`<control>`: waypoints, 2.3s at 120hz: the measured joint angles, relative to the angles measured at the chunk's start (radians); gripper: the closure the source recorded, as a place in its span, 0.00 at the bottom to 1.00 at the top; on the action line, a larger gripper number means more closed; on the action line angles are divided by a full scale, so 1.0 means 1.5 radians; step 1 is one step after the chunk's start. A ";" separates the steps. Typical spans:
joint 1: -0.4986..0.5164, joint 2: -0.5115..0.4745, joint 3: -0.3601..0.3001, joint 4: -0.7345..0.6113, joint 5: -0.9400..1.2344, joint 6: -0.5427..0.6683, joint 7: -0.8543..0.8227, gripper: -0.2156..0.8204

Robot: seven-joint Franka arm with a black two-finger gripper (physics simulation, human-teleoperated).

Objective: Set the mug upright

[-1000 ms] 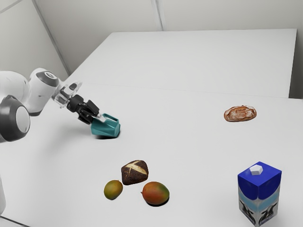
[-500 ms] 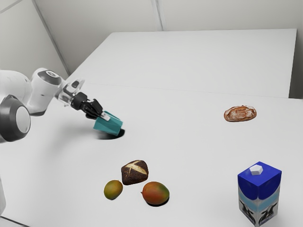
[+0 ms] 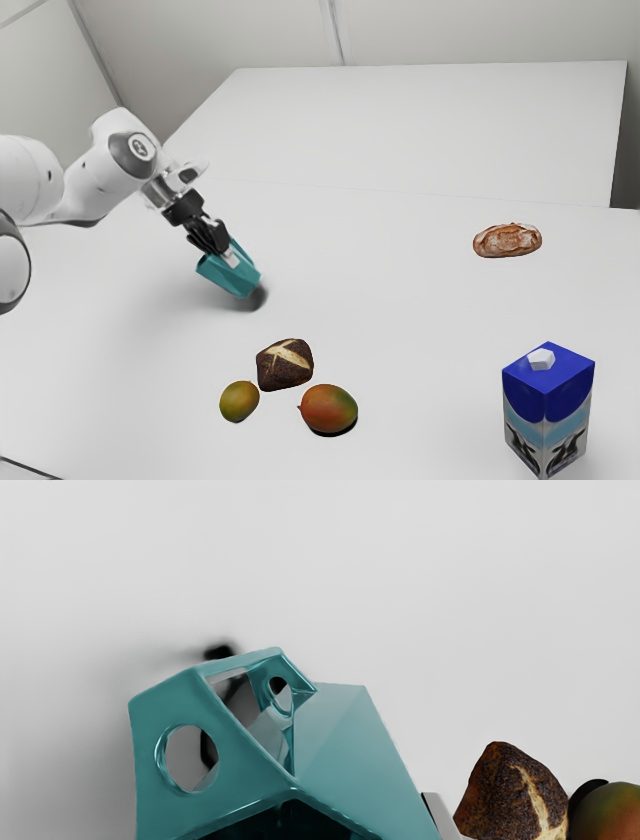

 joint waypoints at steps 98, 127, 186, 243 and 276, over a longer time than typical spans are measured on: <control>-0.130 -0.054 0.033 -0.093 0.393 0.083 -0.231 0.97; -0.147 -0.059 0.035 -0.112 0.430 0.073 -0.293 0.96; -0.153 -0.052 0.042 -0.104 0.433 0.071 -0.362 0.46; -0.153 -0.071 0.046 -0.039 0.415 0.048 -0.367 0.24; -0.153 -0.086 0.046 -0.003 0.412 0.024 -0.362 0.22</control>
